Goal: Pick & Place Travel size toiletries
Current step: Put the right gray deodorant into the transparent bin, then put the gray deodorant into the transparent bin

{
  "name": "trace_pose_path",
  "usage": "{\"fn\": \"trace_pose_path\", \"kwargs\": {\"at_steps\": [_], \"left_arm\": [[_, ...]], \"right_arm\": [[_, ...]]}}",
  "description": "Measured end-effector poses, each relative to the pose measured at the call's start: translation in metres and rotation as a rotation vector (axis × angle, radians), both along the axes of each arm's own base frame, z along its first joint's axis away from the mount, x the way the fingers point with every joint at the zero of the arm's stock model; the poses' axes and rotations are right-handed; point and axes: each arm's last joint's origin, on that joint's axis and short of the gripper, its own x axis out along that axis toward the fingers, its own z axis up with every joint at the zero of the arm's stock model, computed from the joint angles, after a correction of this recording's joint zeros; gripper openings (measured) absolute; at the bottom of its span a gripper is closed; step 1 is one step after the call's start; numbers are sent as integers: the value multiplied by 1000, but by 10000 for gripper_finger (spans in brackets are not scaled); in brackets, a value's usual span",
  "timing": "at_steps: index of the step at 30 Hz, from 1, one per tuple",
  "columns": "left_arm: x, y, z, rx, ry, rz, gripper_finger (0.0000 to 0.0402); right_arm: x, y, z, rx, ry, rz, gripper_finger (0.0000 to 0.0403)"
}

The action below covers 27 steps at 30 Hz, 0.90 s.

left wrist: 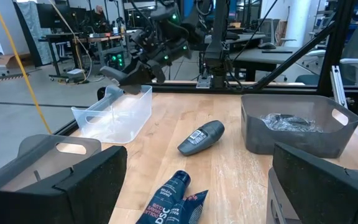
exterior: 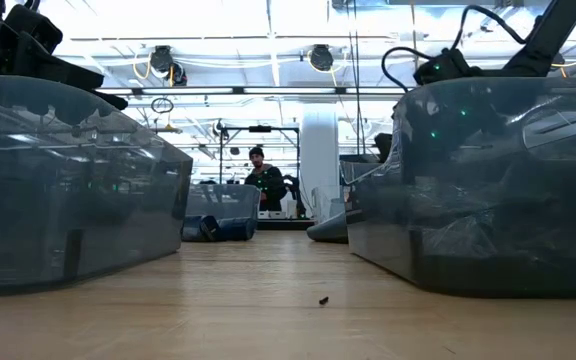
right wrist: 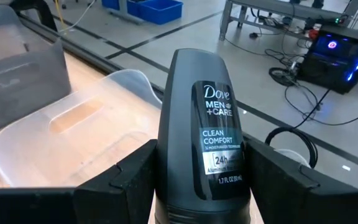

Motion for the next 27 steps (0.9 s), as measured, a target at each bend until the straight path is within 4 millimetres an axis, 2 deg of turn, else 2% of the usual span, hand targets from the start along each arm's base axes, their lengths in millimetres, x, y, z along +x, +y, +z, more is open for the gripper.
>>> {"fn": "trace_pose_path", "kwargs": {"at_steps": [9, 18, 27], "left_arm": [[0, 0, 0, 0, 0, 0, 395], [0, 0, 0, 0, 0, 0, 395], [0, 0, 0, 0, 0, 0, 395]], "right_arm": [[-1, 1, -2, 4, 5, 1, 210], [0, 1, -2, 11, 0, 24, 240], [0, 2, -2, 22, -5, 55, 233]]}}
